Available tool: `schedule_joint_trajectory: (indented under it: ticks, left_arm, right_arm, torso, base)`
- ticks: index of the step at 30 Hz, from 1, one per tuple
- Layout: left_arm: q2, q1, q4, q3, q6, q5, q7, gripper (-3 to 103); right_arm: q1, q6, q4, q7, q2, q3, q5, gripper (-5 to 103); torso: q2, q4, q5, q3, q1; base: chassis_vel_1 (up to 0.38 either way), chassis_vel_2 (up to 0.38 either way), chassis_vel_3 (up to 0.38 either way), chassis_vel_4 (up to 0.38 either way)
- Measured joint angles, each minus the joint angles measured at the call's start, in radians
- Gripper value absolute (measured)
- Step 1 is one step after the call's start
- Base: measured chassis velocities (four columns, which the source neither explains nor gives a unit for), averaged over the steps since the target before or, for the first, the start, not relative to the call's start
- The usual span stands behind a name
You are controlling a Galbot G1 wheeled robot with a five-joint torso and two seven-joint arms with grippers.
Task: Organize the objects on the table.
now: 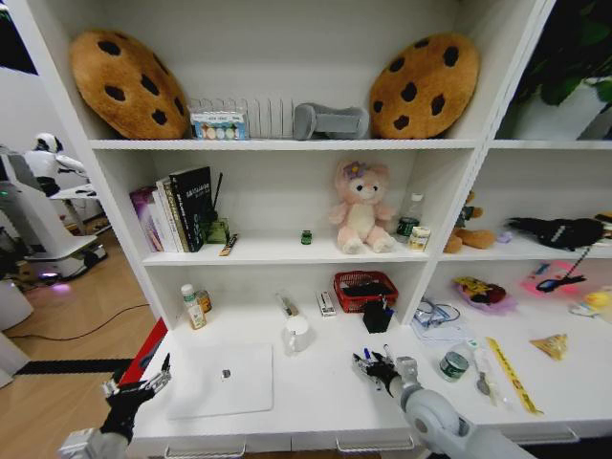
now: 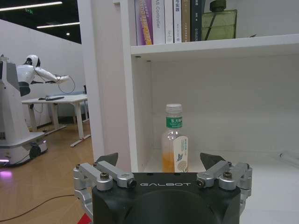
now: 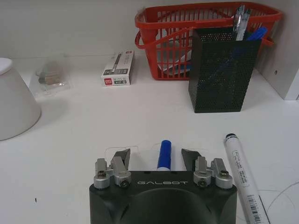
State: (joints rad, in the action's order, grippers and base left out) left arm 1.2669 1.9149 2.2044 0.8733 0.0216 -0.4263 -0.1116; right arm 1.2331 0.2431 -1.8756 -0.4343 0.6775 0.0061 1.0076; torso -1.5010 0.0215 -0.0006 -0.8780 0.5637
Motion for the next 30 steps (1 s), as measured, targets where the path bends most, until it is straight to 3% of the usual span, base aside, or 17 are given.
schedule_joint_trajectory:
  ticks: [3, 4, 7, 10, 16, 24, 27, 30]
  left_arm:
    - [0.000, 0.000, 0.000, 0.000, 0.000, 0.000, 0.000, 99]
    - [0.000, 0.000, 0.000, 0.000, 0.000, 0.000, 0.000, 99]
    - [0.001, 0.001, 0.000, 0.000, 0.000, 0.002, -0.001, 99]
    - [0.002, 0.003, 0.003, -0.001, 0.000, 0.003, -0.003, 99]
    - [0.007, 0.002, 0.003, -0.003, -0.001, 0.008, -0.003, 99]
    - [0.003, 0.002, 0.000, -0.002, -0.008, 0.011, -0.003, 99]
    - [0.003, 0.001, 0.000, -0.004, -0.007, 0.011, -0.003, 99]
    - [0.003, 0.001, -0.004, -0.006, -0.007, 0.011, -0.003, 99]
  right_arm:
    - [-0.001, 0.001, 0.001, 0.000, 0.000, -0.001, 0.001, 64]
    - [-0.001, 0.001, 0.001, -0.001, 0.000, -0.001, 0.002, 51]
    - [-0.004, 0.004, 0.003, -0.005, 0.001, -0.002, 0.006, 45]
    - [0.000, 0.013, -0.004, -0.010, -0.004, 0.004, 0.020, 28]
    - [0.009, 0.015, -0.006, -0.017, 0.006, 0.019, 0.027, 13]
    - [0.014, -0.021, -0.005, -0.014, 0.013, 0.022, 0.007, 11]
    - [0.021, -0.073, -0.010, -0.006, 0.023, 0.030, -0.054, 11]
    - [0.023, -0.177, -0.014, 0.020, 0.042, 0.056, -0.203, 11]
  torso:
    - [0.000, 0.0000, 0.0000, 0.000, 0.000]
    - [0.000, 0.0001, 0.0000, 0.000, 0.000]
    - [0.000, 0.0000, 0.0000, 0.000, 0.000]
    - [0.000, -0.0001, 0.0005, 0.000, 0.000]
    - [0.000, -0.0003, 0.0008, 0.000, 0.000]
    - [0.000, -0.0002, 0.0009, 0.000, 0.000]
    - [0.000, 0.0000, 0.0008, 0.000, 0.000]
    - [0.000, -0.0001, 0.0007, 0.000, 0.000]
  base:
    - [0.000, 0.000, 0.000, 0.000]
    - [0.000, 0.000, 0.000, 0.000]
    - [0.000, 0.000, 0.000, 0.000]
    - [0.000, 0.000, 0.000, 0.000]
    - [0.000, 0.000, 0.000, 0.000]
    - [0.000, 0.000, 0.000, 0.000]
    - [0.000, 0.000, 0.000, 0.000]
    - [0.000, 0.000, 0.000, 0.000]
